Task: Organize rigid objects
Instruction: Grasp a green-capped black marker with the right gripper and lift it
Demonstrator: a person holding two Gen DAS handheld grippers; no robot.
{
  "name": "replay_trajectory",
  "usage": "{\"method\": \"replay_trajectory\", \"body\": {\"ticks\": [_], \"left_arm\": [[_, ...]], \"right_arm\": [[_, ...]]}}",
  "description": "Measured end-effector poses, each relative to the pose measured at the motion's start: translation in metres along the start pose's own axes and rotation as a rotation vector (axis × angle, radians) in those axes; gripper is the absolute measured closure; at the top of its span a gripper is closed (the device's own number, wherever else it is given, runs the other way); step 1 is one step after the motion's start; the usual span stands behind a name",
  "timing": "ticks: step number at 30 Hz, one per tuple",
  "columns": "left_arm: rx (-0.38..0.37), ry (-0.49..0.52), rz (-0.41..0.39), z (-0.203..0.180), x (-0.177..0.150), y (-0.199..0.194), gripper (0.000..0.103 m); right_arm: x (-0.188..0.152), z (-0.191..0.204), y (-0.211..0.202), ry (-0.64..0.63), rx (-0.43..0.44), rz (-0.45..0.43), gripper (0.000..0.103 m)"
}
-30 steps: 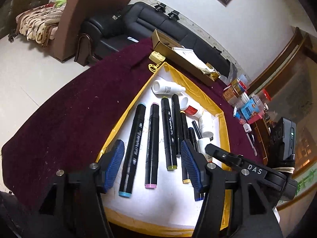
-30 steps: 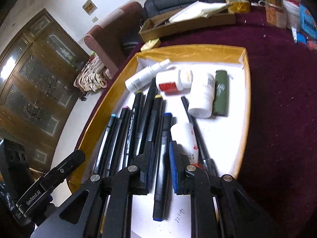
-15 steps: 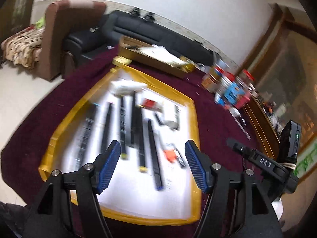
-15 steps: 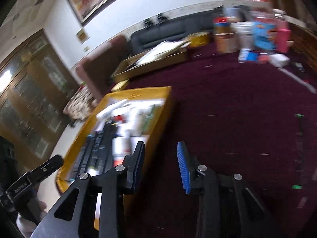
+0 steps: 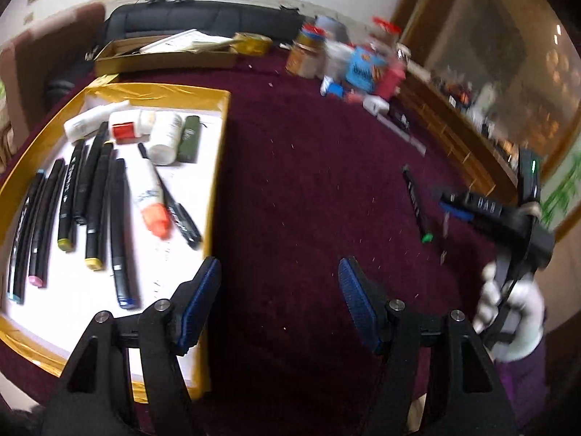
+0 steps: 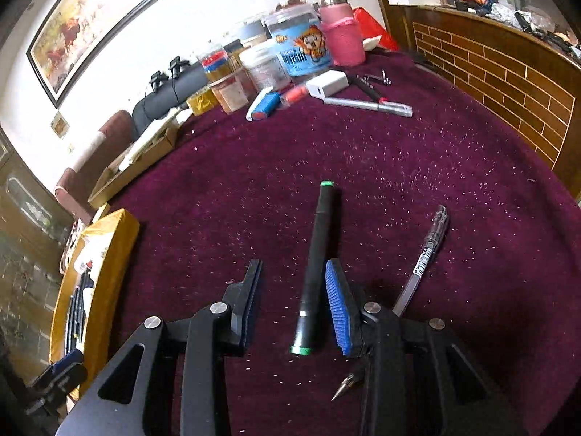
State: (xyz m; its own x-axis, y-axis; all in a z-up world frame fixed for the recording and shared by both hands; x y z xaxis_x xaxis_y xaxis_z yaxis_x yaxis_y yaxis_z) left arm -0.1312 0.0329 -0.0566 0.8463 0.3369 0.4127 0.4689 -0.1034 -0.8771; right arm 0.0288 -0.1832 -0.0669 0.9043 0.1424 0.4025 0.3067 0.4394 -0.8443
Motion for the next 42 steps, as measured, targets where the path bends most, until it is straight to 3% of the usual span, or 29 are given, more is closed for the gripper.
{"method": "replay_trajectory", "body": {"ticks": [7,9,11,12,32,37,42], "left_arm": [[0.071,0.039,0.01,-0.016,-0.006,0.005,0.036],[0.086,0.045,0.002,-0.017,-0.005,0.004,0.036],[0.096,0.047,-0.001,-0.017,-0.005,0.005,0.036],[0.097,0.046,-0.001,-0.017,-0.005,0.005,0.036],[0.117,0.04,0.011,-0.01,-0.011,0.009,0.036],[0.116,0.04,0.011,-0.01,-0.011,0.009,0.036],[0.105,0.036,0.015,-0.011,-0.012,0.008,0.036]], "right_arm": [[0.002,-0.005,0.038,-0.039,-0.106,0.095,0.07],[0.001,-0.001,0.039,-0.079,-0.156,0.084,0.071],[-0.003,0.002,0.039,-0.091,-0.175,0.081,0.087],[-0.005,0.004,0.038,-0.103,-0.173,0.082,0.089],[-0.059,0.072,0.048,-0.032,0.106,0.21,0.089],[-0.059,0.074,0.047,-0.031,0.146,0.226,0.082],[-0.047,0.05,0.023,0.0,0.208,0.152,0.079]]}}
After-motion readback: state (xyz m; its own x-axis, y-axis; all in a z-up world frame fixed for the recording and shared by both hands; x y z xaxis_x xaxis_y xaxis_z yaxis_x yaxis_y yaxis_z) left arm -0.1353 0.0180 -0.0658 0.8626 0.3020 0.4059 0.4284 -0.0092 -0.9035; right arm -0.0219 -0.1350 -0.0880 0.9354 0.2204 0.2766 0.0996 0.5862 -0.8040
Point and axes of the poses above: each gripper's, at about its wrist camera, not at the fingertips, and y roughly the way its jaws point, z to its left, x to its top, the point moved 7 cm from there along y, roughly the way its jaws point, and after that the axes turned 14 degrees about z, right-handed, at the moved point
